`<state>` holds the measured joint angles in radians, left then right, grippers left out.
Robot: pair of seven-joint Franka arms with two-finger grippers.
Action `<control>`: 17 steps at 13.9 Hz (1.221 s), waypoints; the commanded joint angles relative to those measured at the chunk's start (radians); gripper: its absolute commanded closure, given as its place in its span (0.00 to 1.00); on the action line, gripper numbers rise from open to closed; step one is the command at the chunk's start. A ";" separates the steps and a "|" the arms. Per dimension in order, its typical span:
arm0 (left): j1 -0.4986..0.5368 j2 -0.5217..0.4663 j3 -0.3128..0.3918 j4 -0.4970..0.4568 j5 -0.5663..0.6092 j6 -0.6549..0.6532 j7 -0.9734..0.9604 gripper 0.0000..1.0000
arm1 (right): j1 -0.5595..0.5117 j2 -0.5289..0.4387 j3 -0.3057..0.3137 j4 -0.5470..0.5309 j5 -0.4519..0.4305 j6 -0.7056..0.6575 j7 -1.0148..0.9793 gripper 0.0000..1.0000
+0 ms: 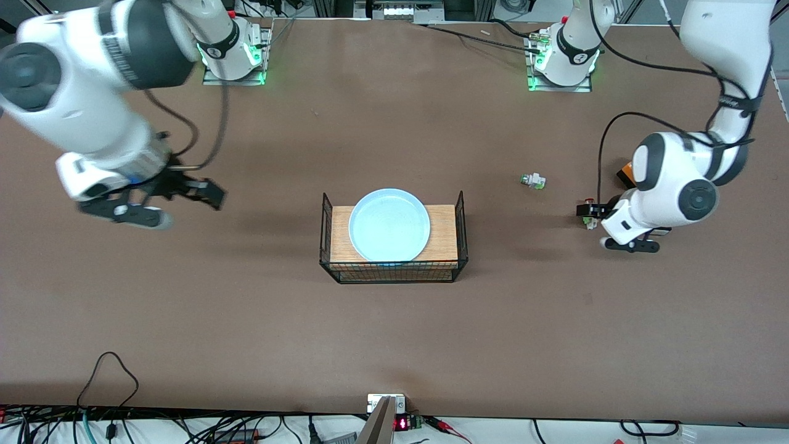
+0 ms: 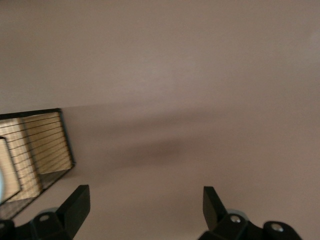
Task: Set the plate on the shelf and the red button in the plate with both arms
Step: 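Carry the white-green button with the left gripper over the plate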
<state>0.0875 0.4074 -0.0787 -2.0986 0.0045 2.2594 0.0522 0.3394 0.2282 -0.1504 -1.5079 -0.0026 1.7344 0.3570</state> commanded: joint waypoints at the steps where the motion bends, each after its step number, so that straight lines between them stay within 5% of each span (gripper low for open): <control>1: 0.006 0.022 -0.001 -0.038 0.028 0.060 0.018 0.00 | -0.119 -0.030 0.025 -0.005 -0.011 -0.027 -0.142 0.00; 2: 0.006 0.033 0.000 -0.038 0.028 0.060 0.018 0.01 | -0.187 -0.046 0.052 -0.012 -0.011 -0.035 -0.194 0.00; 4: 0.006 0.041 0.002 -0.035 0.029 0.058 0.020 0.50 | -0.343 -0.070 0.121 -0.035 -0.010 -0.038 -0.344 0.00; 8: 0.012 0.039 0.004 -0.024 0.029 0.046 0.032 0.84 | -0.367 -0.137 0.130 -0.053 -0.013 -0.108 -0.400 0.00; 11: 0.014 0.022 0.002 0.049 0.029 -0.056 0.029 0.87 | -0.367 -0.280 0.130 -0.288 -0.014 0.038 -0.409 0.00; 17: -0.052 0.014 -0.087 0.565 0.017 -0.688 0.006 0.84 | -0.369 -0.253 0.130 -0.161 -0.008 -0.113 -0.405 0.00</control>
<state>0.0731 0.4079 -0.1265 -1.6894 0.0123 1.7279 0.0666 -0.0217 -0.0247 -0.0276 -1.7040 -0.0051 1.6643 -0.0398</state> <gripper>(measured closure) 0.661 0.000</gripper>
